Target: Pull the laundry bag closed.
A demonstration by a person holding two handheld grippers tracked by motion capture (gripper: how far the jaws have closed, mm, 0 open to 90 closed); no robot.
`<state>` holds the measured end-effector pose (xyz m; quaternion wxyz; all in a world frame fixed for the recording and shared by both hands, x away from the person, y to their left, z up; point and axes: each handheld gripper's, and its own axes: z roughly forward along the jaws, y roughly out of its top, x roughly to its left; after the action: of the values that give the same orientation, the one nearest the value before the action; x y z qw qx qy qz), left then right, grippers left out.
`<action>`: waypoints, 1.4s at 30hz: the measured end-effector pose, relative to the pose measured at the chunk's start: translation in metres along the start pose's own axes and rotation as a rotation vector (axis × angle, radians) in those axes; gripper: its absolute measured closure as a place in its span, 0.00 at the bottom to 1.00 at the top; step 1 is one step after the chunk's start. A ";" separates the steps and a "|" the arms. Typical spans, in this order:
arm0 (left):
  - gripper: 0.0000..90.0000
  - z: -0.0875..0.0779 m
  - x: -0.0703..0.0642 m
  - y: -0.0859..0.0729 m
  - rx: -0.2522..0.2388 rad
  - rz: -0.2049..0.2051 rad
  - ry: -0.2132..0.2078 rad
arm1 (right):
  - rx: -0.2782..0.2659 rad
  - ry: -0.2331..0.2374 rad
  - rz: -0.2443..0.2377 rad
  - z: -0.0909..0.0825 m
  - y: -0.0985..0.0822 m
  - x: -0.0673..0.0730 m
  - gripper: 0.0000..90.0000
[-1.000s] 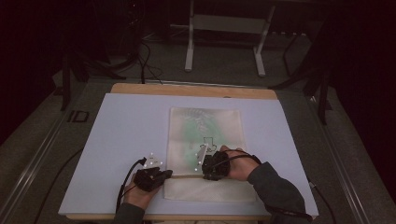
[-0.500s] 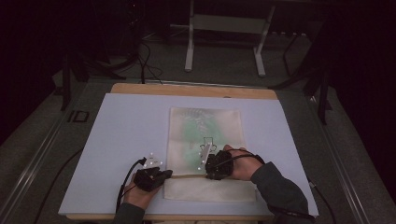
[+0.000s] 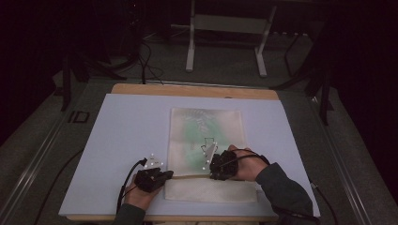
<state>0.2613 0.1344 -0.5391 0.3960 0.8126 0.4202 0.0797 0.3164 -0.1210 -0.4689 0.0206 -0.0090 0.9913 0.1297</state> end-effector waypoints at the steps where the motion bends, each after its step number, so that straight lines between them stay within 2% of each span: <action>1: 0.99 0.000 0.000 0.000 0.000 0.001 0.000 | -0.001 0.001 0.001 0.000 0.000 0.000 0.91; 9: 0.99 0.000 0.000 0.000 0.002 0.002 0.000 | 0.008 0.006 0.010 -0.001 -0.005 0.000 0.91; 18: 0.99 0.000 0.000 0.000 0.000 0.003 0.000 | -0.010 0.013 0.021 -0.001 -0.012 -0.001 0.91; 36: 0.99 0.000 0.000 0.000 0.002 -0.002 0.000 | 0.005 0.011 0.034 -0.005 -0.023 -0.002 0.91; 42: 0.99 0.000 0.000 0.000 0.003 0.004 0.002 | -0.011 0.018 0.044 -0.006 -0.026 -0.002 0.91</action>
<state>0.2611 0.1343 -0.5390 0.3943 0.8138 0.4192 0.0807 0.3183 -0.1472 -0.4699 0.0088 0.0116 0.9907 0.1356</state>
